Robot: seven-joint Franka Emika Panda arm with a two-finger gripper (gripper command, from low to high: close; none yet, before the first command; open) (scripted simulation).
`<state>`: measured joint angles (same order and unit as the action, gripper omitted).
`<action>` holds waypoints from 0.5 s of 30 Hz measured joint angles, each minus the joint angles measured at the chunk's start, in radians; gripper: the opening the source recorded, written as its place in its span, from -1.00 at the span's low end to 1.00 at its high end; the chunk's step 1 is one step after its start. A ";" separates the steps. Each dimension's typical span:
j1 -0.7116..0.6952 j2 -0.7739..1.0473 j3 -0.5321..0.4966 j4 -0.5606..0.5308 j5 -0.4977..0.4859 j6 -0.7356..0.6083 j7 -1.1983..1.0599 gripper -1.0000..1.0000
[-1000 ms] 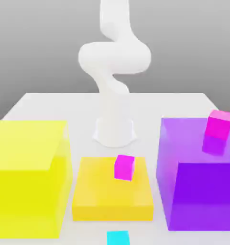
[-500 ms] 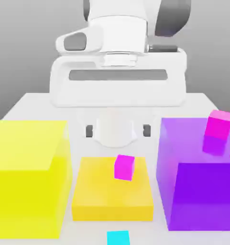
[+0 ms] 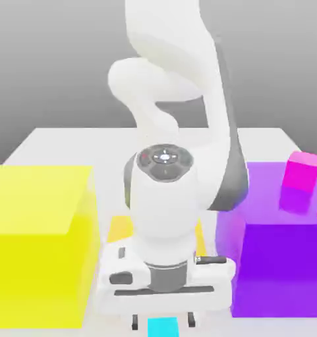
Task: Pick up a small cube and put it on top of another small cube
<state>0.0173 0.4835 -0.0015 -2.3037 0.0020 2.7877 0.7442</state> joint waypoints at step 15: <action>0.039 -0.233 0.072 0.020 -0.018 -0.255 -0.117 -1.00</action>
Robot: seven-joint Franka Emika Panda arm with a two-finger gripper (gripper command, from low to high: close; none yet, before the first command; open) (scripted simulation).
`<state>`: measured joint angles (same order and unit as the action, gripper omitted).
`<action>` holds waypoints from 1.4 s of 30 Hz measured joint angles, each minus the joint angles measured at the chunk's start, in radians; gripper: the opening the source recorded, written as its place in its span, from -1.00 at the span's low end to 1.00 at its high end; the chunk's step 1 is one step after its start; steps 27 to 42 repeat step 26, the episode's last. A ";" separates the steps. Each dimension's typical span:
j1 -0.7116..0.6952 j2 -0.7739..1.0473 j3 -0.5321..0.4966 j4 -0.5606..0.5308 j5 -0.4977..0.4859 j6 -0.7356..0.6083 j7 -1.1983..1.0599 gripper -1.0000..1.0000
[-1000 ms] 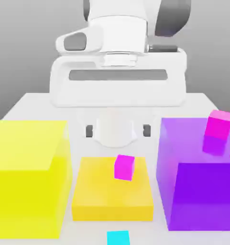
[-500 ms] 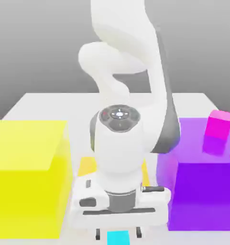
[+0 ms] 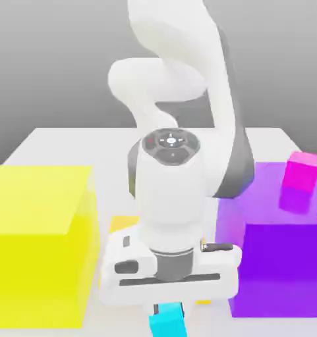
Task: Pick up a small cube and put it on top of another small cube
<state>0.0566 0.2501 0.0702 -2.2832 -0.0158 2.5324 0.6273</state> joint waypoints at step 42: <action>0.258 -0.313 0.191 0.184 0.034 -0.493 -0.548 1.00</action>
